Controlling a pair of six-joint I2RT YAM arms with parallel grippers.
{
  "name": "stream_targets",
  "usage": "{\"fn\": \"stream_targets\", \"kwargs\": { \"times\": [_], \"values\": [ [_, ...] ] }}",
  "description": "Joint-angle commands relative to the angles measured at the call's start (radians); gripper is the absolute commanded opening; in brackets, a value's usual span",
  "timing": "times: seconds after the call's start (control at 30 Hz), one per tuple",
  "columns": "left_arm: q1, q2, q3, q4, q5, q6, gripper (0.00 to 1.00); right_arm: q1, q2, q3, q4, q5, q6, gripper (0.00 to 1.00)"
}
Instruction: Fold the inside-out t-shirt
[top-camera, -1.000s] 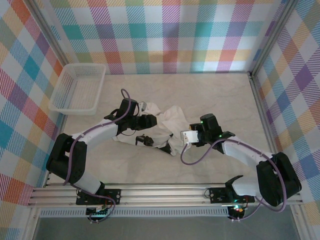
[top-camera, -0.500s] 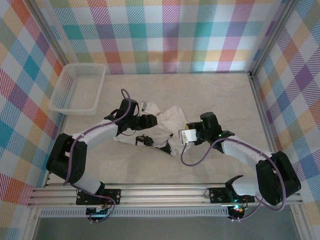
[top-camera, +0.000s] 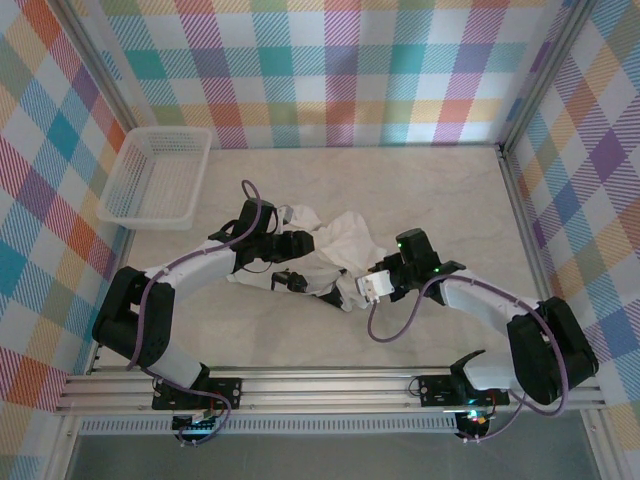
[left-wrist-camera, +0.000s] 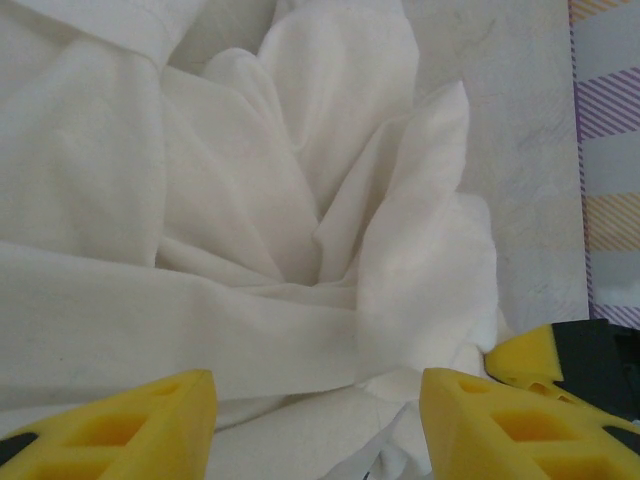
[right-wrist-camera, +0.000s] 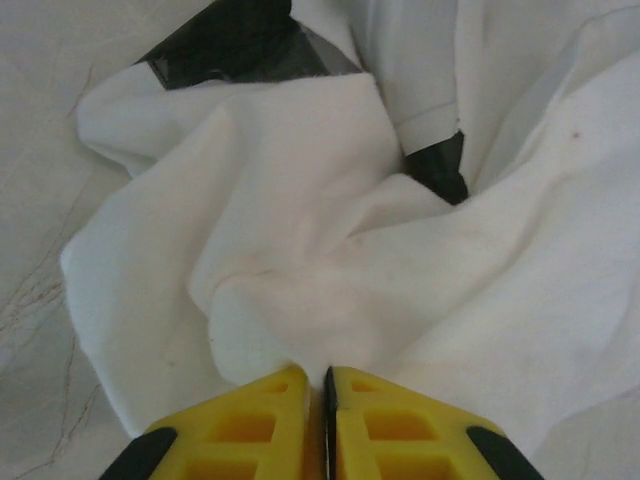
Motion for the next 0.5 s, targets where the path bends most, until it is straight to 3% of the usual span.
{"fn": "stream_targets", "kwargs": {
  "times": [0.0, 0.03, 0.13, 0.2, 0.33, 0.47],
  "values": [
    [0.000, -0.028, -0.011, 0.017, 0.011, -0.009, 0.56, 0.005, 0.022, 0.025, -0.004, -0.007, -0.039, 0.08],
    [0.000, -0.032, -0.013, 0.013, 0.010, -0.009, 0.56, 0.006, 0.018, 0.025, 0.009, 0.000, -0.032, 0.02],
    [0.001, -0.070, -0.014, -0.035, 0.000, 0.006, 0.56, 0.007, -0.046, 0.062, 0.027, 0.005, 0.100, 0.00],
    [0.004, -0.128, -0.016, -0.095, -0.026, 0.031, 0.56, 0.006, -0.109, 0.133, 0.062, 0.054, 0.384, 0.00],
    [0.005, -0.233, -0.018, -0.233, -0.108, 0.112, 0.56, -0.018, -0.159, 0.332, 0.049, 0.290, 0.979, 0.00],
    [-0.004, -0.219, -0.021, -0.335, -0.117, 0.211, 0.59, -0.029, -0.148, 0.454, -0.059, 0.330, 1.332, 0.00]
  ]
}}
